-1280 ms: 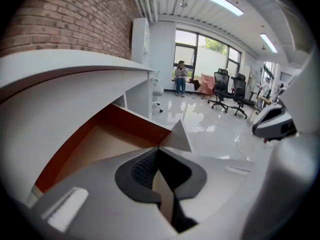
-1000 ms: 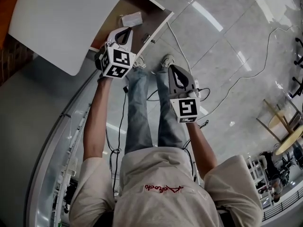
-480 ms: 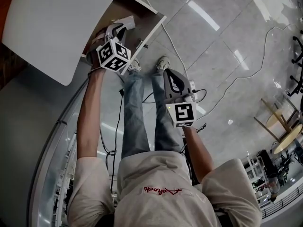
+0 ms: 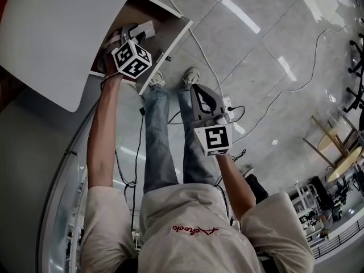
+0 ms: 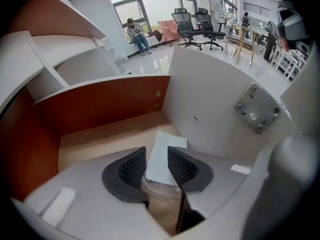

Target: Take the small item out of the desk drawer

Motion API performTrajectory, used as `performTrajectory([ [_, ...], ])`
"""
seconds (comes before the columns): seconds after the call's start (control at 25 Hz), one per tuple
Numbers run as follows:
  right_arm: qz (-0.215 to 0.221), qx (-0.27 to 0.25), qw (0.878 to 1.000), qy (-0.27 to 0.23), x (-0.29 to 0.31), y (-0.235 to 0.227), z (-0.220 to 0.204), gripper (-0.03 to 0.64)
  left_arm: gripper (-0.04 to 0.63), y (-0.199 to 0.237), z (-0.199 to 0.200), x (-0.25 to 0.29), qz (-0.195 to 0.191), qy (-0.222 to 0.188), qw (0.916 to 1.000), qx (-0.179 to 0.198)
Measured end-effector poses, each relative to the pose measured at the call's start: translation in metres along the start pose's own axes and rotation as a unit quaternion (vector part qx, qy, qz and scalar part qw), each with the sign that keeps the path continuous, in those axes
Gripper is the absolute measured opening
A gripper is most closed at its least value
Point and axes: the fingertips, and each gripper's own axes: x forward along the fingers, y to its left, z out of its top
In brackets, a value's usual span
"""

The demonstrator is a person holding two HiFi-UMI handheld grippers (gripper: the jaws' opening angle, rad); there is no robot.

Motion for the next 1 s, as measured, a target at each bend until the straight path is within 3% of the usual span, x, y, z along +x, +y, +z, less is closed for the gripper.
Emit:
performTrajectory([
  [0.2,-0.005,0.005,1.0,0.0,0.001,-0.006,0.002,0.012,0.122,0.005,0.003,0.007,0.008,0.002,1.0,0.0],
  [0.44,-0.007,0.006,1.0,-0.002,0.001,-0.009,0.002,0.011,0.031,0.01,0.002,0.009,0.023,0.005,0.9997,0.0],
  [1.0,-0.008,0.007,1.0,-0.004,-0.002,-0.007,0.001,0.012,0.009,0.012,0.006,-0.004,0.034,-0.011,0.9993,-0.014],
])
